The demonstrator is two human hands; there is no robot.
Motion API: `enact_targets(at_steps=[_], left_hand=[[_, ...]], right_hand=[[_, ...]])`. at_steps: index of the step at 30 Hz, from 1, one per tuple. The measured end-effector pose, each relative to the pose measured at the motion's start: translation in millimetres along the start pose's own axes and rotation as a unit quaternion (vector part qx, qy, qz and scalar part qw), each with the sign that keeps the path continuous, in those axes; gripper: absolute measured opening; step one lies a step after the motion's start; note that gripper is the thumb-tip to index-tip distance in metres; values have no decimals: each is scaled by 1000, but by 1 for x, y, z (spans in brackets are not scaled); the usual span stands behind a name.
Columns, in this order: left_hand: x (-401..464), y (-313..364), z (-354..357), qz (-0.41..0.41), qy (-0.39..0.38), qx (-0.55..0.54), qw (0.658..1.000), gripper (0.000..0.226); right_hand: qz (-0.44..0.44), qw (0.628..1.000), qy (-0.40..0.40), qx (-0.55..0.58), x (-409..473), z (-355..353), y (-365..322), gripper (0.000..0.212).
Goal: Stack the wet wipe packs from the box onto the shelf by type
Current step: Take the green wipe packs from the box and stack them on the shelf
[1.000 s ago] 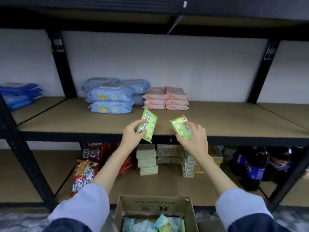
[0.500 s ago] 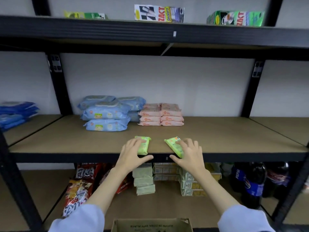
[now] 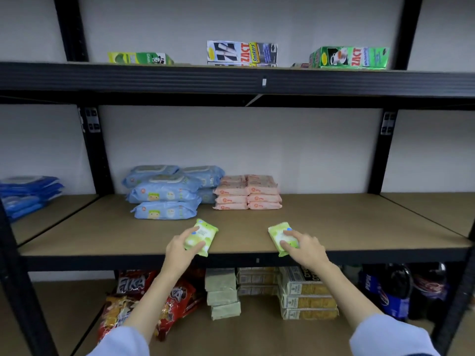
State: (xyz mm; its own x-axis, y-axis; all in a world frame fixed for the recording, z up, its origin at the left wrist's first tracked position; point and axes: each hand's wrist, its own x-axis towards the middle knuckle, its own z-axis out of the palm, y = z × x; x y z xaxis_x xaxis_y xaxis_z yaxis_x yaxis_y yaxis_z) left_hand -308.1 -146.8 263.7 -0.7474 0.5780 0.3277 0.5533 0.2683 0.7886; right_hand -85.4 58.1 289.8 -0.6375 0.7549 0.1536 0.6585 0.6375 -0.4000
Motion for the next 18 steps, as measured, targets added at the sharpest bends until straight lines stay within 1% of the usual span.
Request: enact_targets(at_steps=[1,2,7,10,13,16,18], left_hand=[[-1,-5,-2,-8,-15,31,999,41],[0,-9,-2,-10,-19,59,998,44],[-5,1,0,-21,-25,169,985,40],[-7,6,1,-13,-39,184,982,39],[0,7,4,-20,-57,158,986,43],[5,12,9,-36,-26,180,983,46],[5,15,14,-47,-2,201,978,44]], right_hand=[[8,999,-10,-43,0,1,0,47],[11,998,-14,-61,-1,2,0,49],[10,998,-9,-59,-4,3,-5,50],[13,998,0,-57,-4,4,-8,51],[15,999,3,-39,-1,2,-11,51],[31,998,40,-25,4,1,-15,57],[32,998,45,-37,8,3,-16,54]])
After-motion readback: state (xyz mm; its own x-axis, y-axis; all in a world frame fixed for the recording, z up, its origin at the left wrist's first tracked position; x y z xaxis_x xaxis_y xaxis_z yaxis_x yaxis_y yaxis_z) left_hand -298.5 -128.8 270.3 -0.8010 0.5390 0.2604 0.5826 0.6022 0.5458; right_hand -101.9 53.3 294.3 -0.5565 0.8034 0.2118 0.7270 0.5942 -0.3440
